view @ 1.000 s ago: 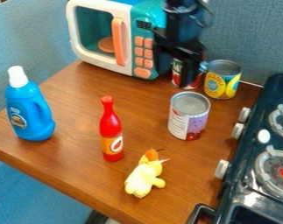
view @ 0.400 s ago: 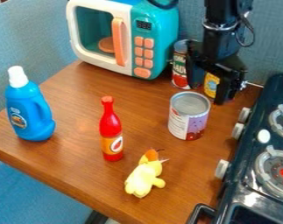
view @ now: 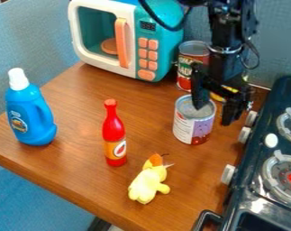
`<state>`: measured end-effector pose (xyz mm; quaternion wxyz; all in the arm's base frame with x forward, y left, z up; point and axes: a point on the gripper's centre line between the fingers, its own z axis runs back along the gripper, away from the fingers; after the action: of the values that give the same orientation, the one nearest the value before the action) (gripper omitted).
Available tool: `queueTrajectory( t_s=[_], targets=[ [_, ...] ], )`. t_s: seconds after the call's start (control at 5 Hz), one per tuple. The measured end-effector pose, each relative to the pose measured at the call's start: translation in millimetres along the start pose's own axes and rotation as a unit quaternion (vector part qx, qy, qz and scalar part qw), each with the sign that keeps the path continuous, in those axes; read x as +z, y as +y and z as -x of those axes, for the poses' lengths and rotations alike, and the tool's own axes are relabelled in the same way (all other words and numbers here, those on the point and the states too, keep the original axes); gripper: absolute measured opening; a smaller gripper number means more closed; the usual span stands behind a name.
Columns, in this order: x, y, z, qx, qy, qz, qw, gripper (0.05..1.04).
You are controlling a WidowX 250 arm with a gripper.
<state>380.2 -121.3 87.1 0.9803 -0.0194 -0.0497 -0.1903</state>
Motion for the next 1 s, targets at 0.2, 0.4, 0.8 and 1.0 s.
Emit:
queueTrajectory(
  t_s=[0.2, 0.4, 0.8, 1.0],
  targets=[
    [-12.2, 1.1, -3.7, 0.007, 0.011, -0.001, 0.9999, 1.005],
    [-18.8, 5.6, -9.7, 0.017, 0.022, -0.012, 0.9995, 1.005],
    [-21.8, 15.3, -15.5, 0.034, 0.035, -0.038, 0.9981, 1.004],
    [-23.7, 22.6, -3.7, 0.056, 0.056, -0.061, 0.995, 1.004]
  ],
)
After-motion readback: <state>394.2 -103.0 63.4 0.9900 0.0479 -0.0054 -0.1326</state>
